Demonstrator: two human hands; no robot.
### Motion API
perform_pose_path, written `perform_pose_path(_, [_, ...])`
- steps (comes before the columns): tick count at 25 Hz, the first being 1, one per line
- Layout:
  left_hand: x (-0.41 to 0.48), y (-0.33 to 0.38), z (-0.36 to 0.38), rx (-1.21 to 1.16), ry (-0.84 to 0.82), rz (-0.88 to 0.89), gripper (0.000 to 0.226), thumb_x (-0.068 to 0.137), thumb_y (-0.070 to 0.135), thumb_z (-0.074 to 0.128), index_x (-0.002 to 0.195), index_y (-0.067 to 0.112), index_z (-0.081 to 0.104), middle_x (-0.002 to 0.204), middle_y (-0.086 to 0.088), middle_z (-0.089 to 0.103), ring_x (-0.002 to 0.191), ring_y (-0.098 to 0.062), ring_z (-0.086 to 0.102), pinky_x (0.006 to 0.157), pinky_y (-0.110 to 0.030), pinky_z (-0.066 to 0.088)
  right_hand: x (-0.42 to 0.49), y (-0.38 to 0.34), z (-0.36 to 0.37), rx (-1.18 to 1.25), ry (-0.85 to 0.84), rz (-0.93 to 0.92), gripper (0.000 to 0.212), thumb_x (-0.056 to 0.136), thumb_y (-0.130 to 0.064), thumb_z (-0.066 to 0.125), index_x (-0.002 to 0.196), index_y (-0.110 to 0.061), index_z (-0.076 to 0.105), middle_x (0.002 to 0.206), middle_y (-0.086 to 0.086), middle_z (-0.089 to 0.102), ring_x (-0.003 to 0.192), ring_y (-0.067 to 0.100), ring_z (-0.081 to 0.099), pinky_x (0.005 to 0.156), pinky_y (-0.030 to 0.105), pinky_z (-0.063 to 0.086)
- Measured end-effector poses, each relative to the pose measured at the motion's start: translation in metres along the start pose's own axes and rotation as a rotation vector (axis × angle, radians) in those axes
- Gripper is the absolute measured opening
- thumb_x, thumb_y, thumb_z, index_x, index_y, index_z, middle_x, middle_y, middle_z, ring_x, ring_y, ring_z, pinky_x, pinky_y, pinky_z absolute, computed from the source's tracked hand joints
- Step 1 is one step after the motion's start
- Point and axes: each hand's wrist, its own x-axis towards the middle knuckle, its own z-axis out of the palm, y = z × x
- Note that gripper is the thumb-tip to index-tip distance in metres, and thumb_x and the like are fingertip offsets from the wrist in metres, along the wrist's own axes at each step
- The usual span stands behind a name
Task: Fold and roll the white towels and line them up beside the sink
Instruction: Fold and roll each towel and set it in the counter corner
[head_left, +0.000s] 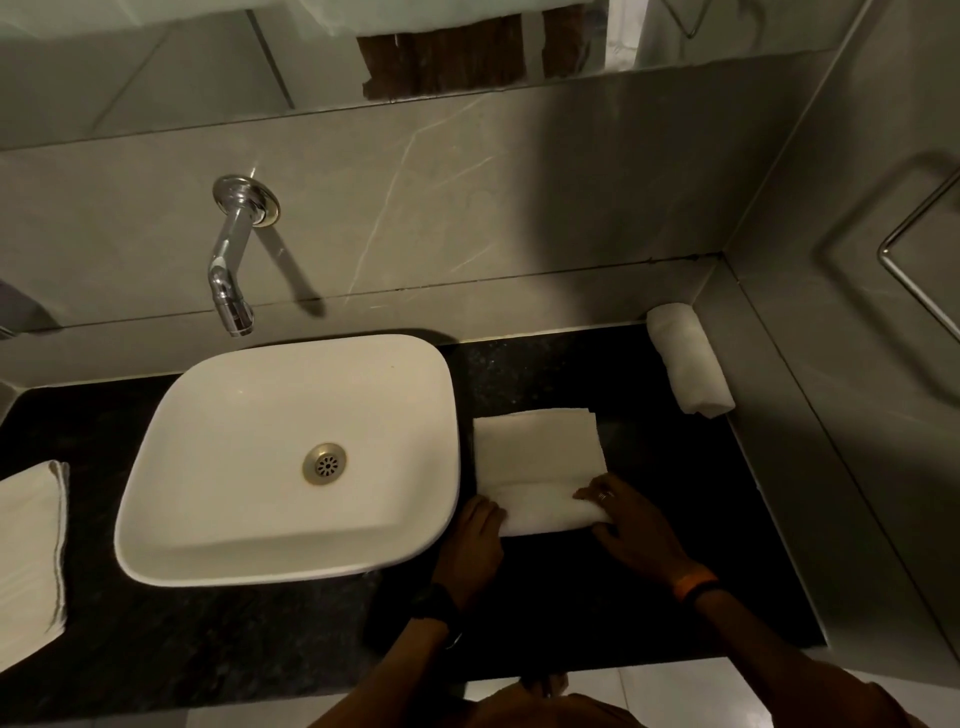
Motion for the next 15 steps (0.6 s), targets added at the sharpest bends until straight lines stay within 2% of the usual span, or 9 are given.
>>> perform_pose_path(2, [0.000,0.004,-0.004,-0.195,0.016,-0.116,0.038,0.081,-0.006,0.057,0.119,0.001,0.059,0.126,-0.020,0.057,0.122,-0.031,0.052,0.107,-0.035,0.040,-0.001,0.001,-0.003,0.155,0.059,0.053,0.039,0.083,-0.013,0.062,0.122,-0.021,0.059,0.121,0.003,0.061,0.110,0.021,0.059,0.096,0.043,0.052])
perform_pose_path(4, [-0.001,0.007,-0.006,-0.407,0.029,-0.217,0.034,0.090,0.000,0.052,0.123,0.007,0.053,0.126,-0.013,0.054,0.120,-0.025,0.051,0.104,-0.021,0.035,0.000,0.003,-0.005,0.274,0.095,0.162,0.038,0.084,-0.010,0.062,0.119,-0.023,0.058,0.116,0.007,0.063,0.106,0.025,0.062,0.089,0.046,0.056])
perform_pose_path(7, [0.009,0.013,-0.009,-0.652,0.079,-0.350,0.028,0.098,0.010,0.049,0.126,0.012,0.048,0.126,-0.008,0.054,0.116,-0.020,0.053,0.099,-0.019,0.038,0.004,0.004,-0.006,0.321,0.088,0.333,0.034,0.088,-0.009,0.059,0.119,-0.023,0.058,0.116,0.016,0.060,0.105,0.035,0.059,0.087,0.053,0.054])
perform_pose_path(9, [0.018,0.015,-0.007,-0.698,0.142,-0.421,0.026,0.099,0.016,0.050,0.124,0.016,0.047,0.123,-0.004,0.054,0.111,-0.015,0.053,0.098,-0.021,0.041,0.006,0.004,-0.005,0.291,0.115,0.376,0.037,0.086,-0.009,0.062,0.121,-0.019,0.058,0.123,0.017,0.053,0.112,0.036,0.054,0.095,0.052,0.050])
perform_pose_path(11, [0.026,0.015,-0.003,-0.638,0.194,-0.444,0.023,0.098,0.020,0.051,0.121,0.019,0.049,0.119,-0.001,0.055,0.109,-0.014,0.054,0.100,-0.029,0.044,0.006,0.000,-0.003,0.250,0.208,0.333,0.041,0.082,-0.006,0.068,0.120,-0.016,0.059,0.127,0.016,0.047,0.118,0.034,0.049,0.099,0.048,0.048])
perform_pose_path(13, [0.031,0.013,0.002,-0.532,0.221,-0.446,0.017,0.097,0.021,0.052,0.114,0.025,0.055,0.118,0.000,0.057,0.110,-0.017,0.056,0.099,-0.029,0.044,0.005,-0.004,-0.004,0.000,0.223,0.226,0.036,0.082,-0.008,0.066,0.116,-0.019,0.063,0.126,0.012,0.052,0.117,0.032,0.049,0.096,0.046,0.049])
perform_pose_path(15, [0.032,0.016,0.002,-0.430,0.215,-0.454,0.018,0.094,0.029,0.056,0.109,0.037,0.058,0.120,0.005,0.059,0.114,-0.017,0.055,0.099,-0.026,0.042,0.002,-0.002,-0.003,-0.219,0.170,0.136,0.035,0.084,-0.015,0.058,0.118,-0.023,0.063,0.128,0.008,0.057,0.118,0.031,0.051,0.094,0.048,0.047])
